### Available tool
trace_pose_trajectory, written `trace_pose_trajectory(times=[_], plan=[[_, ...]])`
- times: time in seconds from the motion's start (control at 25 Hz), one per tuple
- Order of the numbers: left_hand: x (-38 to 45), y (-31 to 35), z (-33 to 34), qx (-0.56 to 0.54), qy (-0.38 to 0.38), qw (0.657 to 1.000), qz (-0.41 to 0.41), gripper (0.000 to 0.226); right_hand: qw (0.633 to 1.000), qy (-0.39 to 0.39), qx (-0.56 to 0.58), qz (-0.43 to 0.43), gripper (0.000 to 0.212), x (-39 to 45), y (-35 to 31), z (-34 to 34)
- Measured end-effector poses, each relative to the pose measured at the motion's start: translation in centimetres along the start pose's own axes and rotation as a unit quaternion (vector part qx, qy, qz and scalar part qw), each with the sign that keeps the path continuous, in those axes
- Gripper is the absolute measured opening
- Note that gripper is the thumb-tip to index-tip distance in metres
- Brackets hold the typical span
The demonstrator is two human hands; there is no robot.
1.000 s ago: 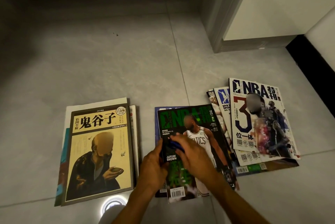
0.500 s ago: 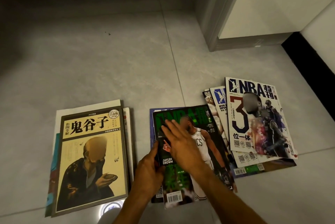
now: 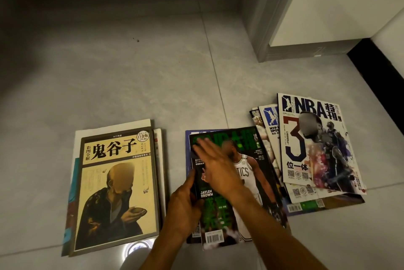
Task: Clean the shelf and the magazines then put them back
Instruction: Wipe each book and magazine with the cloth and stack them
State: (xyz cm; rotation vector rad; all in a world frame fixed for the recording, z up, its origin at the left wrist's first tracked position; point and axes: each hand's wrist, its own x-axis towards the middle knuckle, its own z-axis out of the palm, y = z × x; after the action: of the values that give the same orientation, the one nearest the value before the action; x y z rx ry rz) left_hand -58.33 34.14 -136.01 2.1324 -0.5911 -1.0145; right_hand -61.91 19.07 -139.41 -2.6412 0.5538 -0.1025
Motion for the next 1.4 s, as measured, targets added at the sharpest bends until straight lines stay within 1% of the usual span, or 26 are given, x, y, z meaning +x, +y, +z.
trace_pose_trajectory(times=[0.04, 0.12, 0.16, 0.2, 0.24, 0.28, 0.32, 0.36, 0.4, 0.44, 0.48, 0.52, 0.6, 0.64, 0.68, 0.72, 0.8, 0.84, 0.88, 0.92, 1.0, 1.08, 1.12, 1.2, 1.28, 1.4], plan=[[-0.1, 0.0, -0.1, -0.001, -0.006, 1.000, -0.011, 0.082, 0.999, 0.015, -0.007, 0.042, 0.076, -0.4, 1.9, -0.8], [-0.2, 0.0, -0.3, 0.005, -0.013, 1.000, -0.024, 0.083, 0.978, 0.079, -0.014, 0.194, 0.074, -1.5, 5.3, -2.2], [-0.1, -0.1, -0.3, 0.006, -0.013, 1.000, -0.026, 0.083, 0.963, 0.098, -0.022, 0.252, 0.074, -1.6, 5.8, -2.6], [-0.1, -0.1, -0.4, 0.005, -0.012, 1.000, -0.028, 0.083, 0.953, 0.106, -0.027, 0.283, 0.074, -1.3, 5.1, -2.4], [-0.1, -0.1, -0.3, 0.000, -0.013, 1.000, -0.028, 0.083, 0.954, 0.107, -0.011, 0.280, 0.074, -0.6, 3.9, -2.1], [-0.1, 0.0, -0.3, -0.006, -0.012, 1.000, -0.025, 0.083, 0.967, 0.094, 0.022, 0.236, 0.073, 0.1, 2.3, -1.5], [-0.2, 0.0, -0.2, -0.013, -0.008, 1.000, -0.019, 0.083, 0.985, 0.066, 0.055, 0.147, 0.074, 0.8, 0.8, -0.9], [-0.1, 0.0, -0.3, -0.017, -0.005, 1.000, -0.013, 0.083, 0.996, 0.015, 0.076, 0.044, 0.074, 1.4, -0.5, -0.6], [0.0, -0.1, -0.3, -0.017, -0.005, 1.000, -0.007, 0.082, 0.995, -0.032, 0.082, -0.037, 0.074, 1.8, -0.8, -0.5], [0.2, -0.2, -0.3, -0.016, -0.009, 1.000, -0.005, 0.082, 0.993, -0.049, 0.076, -0.073, 0.074, 2.3, -0.1, -0.7], [0.2, -0.1, -0.4, -0.015, -0.014, 1.000, -0.005, 0.082, 0.996, -0.044, 0.061, -0.054, 0.074, 2.9, 1.3, -1.2], [0.2, -0.1, -0.4, -0.013, -0.017, 1.000, -0.008, 0.082, 0.999, -0.018, 0.043, 0.010, 0.074, 3.3, 2.9, -1.6], [0.3, -0.1, -0.4, -0.010, -0.021, 1.000, -0.019, 0.082, 0.985, 0.042, 0.004, 0.165, 0.074, 3.2, 4.1, -2.3], [0.3, -0.2, -0.4, -0.008, -0.022, 0.999, -0.022, 0.083, 0.980, 0.070, -0.006, 0.186, 0.074, 3.0, 3.0, -1.9], [0.3, -0.1, -0.3, -0.005, -0.024, 0.999, -0.022, 0.084, 0.984, 0.083, 0.001, 0.156, 0.074, 2.5, 1.4, -1.1], [0.3, -0.1, -0.1, -0.002, -0.020, 1.000, -0.017, 0.084, 0.993, 0.073, 0.016, 0.091, 0.073, 2.0, -0.4, -0.1], [0.6, -0.1, 0.0, 0.001, -0.001, 1.000, -0.003, 0.086, 0.998, 0.033, 0.027, -0.053, 0.072, 0.9, -2.3, 1.4], [0.7, -0.1, 0.0, -0.001, 0.002, 1.000, 0.001, 0.086, 0.996, 0.015, 0.017, -0.087, 0.073, 0.6, -1.8, 1.4], [0.6, 0.1, 0.0, -0.004, 0.000, 1.000, 0.003, 0.084, 0.996, 0.016, -0.007, -0.090, 0.073, 0.7, -0.8, 0.7], [0.5, 0.1, -0.1, -0.007, -0.003, 1.000, 0.004, 0.082, 0.997, 0.032, -0.040, -0.066, 0.072, 1.2, 0.3, 0.0], [0.5, 0.0, -0.2, -0.020, -0.010, 1.000, 0.001, 0.078, 0.993, 0.080, -0.087, 0.032, 0.062, 2.2, 1.6, -1.6], [0.5, 0.0, -0.3, -0.027, -0.011, 1.000, 0.004, 0.076, 0.987, 0.099, -0.064, 0.111, 0.055, 2.9, 1.0, -2.0], [0.4, 0.0, -0.4, -0.026, -0.010, 1.000, 0.005, 0.076, 0.987, 0.099, -0.035, 0.118, 0.054, 3.0, 0.6, -1.8], [0.5, 0.0, -0.4, -0.020, -0.003, 1.000, 0.009, 0.076, 0.993, 0.084, 0.006, 0.079, 0.049, 1.2, 0.1, -1.4], [0.6, -0.2, -0.4, 0.017, 0.008, 1.000, 0.026, 0.075, 0.997, 0.069, 0.036, 0.006, 0.043, -3.0, 0.1, -0.5], [1.1, -0.5, -0.8, 0.063, 0.011, 0.997, 0.047, 0.073, 0.994, 0.062, 0.060, -0.064, 0.043, -8.2, 0.2, 0.4]])
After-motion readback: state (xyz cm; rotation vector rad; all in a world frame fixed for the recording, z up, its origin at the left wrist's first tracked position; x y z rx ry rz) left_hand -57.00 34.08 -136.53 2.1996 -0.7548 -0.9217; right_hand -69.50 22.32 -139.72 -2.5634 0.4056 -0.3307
